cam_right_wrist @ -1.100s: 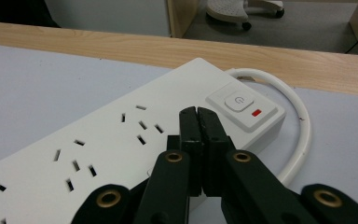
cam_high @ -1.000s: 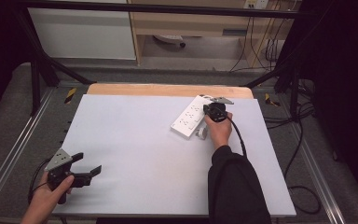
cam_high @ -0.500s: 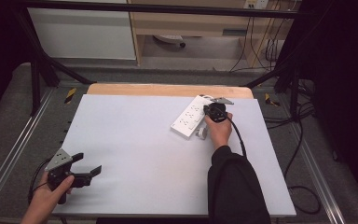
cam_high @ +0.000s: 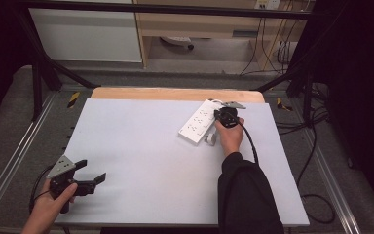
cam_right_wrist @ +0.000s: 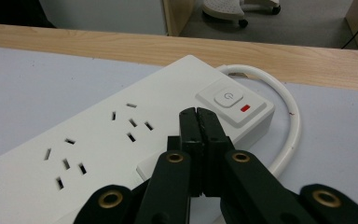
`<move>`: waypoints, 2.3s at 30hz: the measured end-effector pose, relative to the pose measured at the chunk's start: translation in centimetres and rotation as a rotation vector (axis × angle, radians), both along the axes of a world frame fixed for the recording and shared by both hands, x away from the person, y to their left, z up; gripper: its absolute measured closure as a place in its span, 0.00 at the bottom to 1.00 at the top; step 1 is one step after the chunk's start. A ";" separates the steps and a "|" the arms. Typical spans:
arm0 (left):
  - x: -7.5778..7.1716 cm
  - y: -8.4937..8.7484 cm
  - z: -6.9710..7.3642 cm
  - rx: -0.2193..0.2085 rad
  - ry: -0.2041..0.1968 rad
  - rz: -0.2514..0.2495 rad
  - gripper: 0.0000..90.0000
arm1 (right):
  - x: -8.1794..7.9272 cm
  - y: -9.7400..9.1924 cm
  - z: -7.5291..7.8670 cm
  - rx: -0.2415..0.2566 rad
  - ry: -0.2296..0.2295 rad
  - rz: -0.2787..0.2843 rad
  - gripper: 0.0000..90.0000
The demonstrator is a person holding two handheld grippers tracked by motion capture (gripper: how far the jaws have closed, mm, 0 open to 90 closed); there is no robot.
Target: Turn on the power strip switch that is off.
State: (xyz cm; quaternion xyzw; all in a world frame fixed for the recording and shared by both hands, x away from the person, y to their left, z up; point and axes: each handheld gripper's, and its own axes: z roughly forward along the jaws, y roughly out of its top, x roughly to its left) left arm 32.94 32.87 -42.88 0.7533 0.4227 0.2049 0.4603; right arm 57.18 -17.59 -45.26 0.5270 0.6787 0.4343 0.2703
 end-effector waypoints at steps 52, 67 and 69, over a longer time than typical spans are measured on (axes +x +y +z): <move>0.0 -0.1 -0.2 0.019 0.013 -0.005 0.08 | -2.1 -1.4 3.3 0.092 -0.024 0.063 0.96; 0.0 -0.1 -0.3 0.025 0.018 -0.006 0.08 | -3.0 -2.0 4.5 0.086 -0.036 0.081 0.90; 0.0 -0.2 -0.3 0.026 0.020 -0.006 0.08 | -3.1 -2.1 4.8 0.084 -0.036 0.086 0.90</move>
